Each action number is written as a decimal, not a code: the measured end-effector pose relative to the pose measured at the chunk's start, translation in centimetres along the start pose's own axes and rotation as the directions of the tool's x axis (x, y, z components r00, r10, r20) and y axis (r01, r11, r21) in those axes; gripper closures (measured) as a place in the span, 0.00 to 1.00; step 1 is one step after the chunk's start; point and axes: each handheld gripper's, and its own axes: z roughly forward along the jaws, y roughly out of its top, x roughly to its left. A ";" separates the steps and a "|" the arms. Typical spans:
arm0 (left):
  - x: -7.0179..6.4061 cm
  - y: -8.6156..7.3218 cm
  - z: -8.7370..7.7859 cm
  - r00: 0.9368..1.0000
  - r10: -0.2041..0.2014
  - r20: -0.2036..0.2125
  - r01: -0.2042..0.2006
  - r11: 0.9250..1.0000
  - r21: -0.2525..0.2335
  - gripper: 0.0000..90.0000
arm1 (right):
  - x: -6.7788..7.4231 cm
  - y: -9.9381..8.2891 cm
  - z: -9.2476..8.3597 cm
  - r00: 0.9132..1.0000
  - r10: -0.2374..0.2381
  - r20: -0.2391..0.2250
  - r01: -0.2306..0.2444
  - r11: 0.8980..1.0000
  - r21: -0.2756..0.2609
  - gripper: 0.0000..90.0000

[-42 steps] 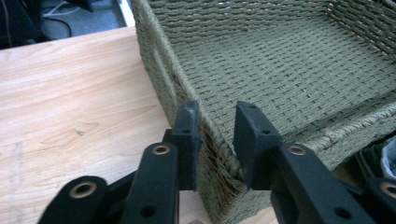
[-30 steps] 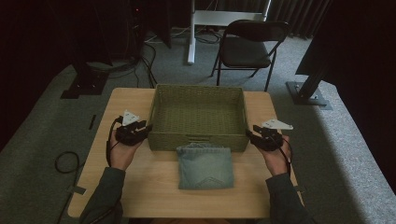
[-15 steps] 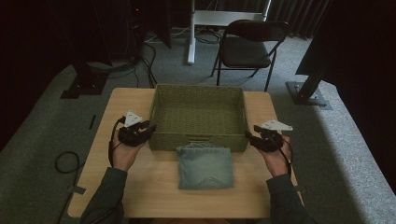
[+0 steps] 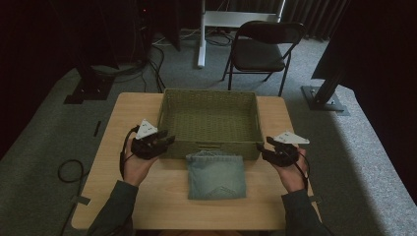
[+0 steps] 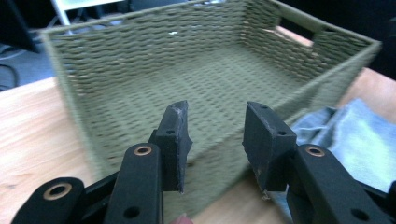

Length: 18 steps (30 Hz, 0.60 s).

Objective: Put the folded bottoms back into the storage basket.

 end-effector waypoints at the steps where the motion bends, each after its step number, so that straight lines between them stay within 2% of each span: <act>1: -0.4 0.1 0.0 1.000 0.010 0.009 -0.010 1.000 0.004 0.67 | 0.1 -0.1 -0.1 1.000 -0.002 0.000 0.002 1.000 0.002 0.54; 3: -1.1 0.2 0.1 0.999 0.035 0.022 -0.035 0.999 0.008 0.67 | 0.4 -0.4 -0.3 1.000 -0.009 -0.005 0.009 1.000 0.010 0.54; 5: -1.5 0.2 0.2 0.999 0.038 0.033 -0.039 0.999 0.006 0.67 | 0.6 -0.5 -0.4 1.000 -0.011 -0.007 0.011 1.000 0.009 0.54; 6: -2.1 0.4 0.4 0.998 0.051 0.047 -0.051 0.999 0.007 0.67 | 0.7 -0.6 -0.5 1.000 -0.011 -0.011 0.012 1.000 0.009 0.54; 10: -3.0 0.3 0.8 0.995 0.058 0.076 -0.059 0.998 0.009 0.66 | 1.7 -1.2 -1.0 0.999 -0.019 -0.032 0.019 1.000 0.019 0.54; 18: -5.0 0.0 1.8 0.988 0.078 0.130 -0.082 0.996 0.027 0.66 | 4.0 -1.8 -1.1 0.993 -0.083 -0.080 0.087 0.995 0.044 0.54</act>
